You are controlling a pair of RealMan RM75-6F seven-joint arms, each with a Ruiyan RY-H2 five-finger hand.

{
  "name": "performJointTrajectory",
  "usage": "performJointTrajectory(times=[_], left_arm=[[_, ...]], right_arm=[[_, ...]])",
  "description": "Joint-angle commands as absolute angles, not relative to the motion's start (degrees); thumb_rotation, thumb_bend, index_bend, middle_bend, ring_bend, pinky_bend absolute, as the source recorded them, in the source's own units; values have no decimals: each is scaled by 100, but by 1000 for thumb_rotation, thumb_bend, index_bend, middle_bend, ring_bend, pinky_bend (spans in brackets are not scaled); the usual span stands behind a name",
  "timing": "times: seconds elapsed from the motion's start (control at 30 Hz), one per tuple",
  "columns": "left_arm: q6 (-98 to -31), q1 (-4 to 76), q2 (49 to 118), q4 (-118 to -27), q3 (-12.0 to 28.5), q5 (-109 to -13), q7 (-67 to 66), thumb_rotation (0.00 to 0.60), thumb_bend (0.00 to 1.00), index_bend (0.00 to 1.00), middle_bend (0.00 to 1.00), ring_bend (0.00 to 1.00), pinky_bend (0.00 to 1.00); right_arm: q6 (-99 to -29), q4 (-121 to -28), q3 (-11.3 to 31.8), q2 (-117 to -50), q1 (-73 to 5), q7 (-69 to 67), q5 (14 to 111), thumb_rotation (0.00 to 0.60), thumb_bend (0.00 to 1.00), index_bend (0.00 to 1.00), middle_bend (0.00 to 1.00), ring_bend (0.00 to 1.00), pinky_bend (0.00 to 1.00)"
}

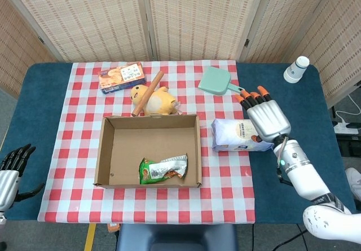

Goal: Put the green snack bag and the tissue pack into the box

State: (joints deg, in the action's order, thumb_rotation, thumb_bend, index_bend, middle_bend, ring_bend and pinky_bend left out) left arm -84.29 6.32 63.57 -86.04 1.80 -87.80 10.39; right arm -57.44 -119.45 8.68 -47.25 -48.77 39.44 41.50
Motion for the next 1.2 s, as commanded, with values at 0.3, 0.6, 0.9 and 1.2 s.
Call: performJointTrajectory(times=[0.3, 0.6, 0.9, 1.2], left_arm=[[-8389, 636, 6385, -8592, 225, -8645, 979, 600, 201, 0, 0, 0, 74], [-8379, 645, 6408, -8584, 219, -8652, 931, 600, 201, 0, 0, 0, 74], [-8322, 686, 6410, -8537, 188, -8710, 946, 600, 202, 0, 0, 0, 74], [-8335, 685, 6417, -8489, 203, -8685, 1018, 600, 202, 0, 0, 0, 74]], right_arm=[[-5056, -10287, 430, -5129, -3704, 1255, 6411, 600, 0, 0, 6, 0, 0], [-4867, -9043, 419, -5877, -3568, -138, 7292, 600, 0, 0, 6, 0, 0], [-4580, -8631, 471, -6191, -3808, -563, 7728, 600, 0, 0, 6, 0, 0], [-4231, -8413, 570, -6533, -4124, -407, 7665, 600, 0, 0, 0, 0, 0]])
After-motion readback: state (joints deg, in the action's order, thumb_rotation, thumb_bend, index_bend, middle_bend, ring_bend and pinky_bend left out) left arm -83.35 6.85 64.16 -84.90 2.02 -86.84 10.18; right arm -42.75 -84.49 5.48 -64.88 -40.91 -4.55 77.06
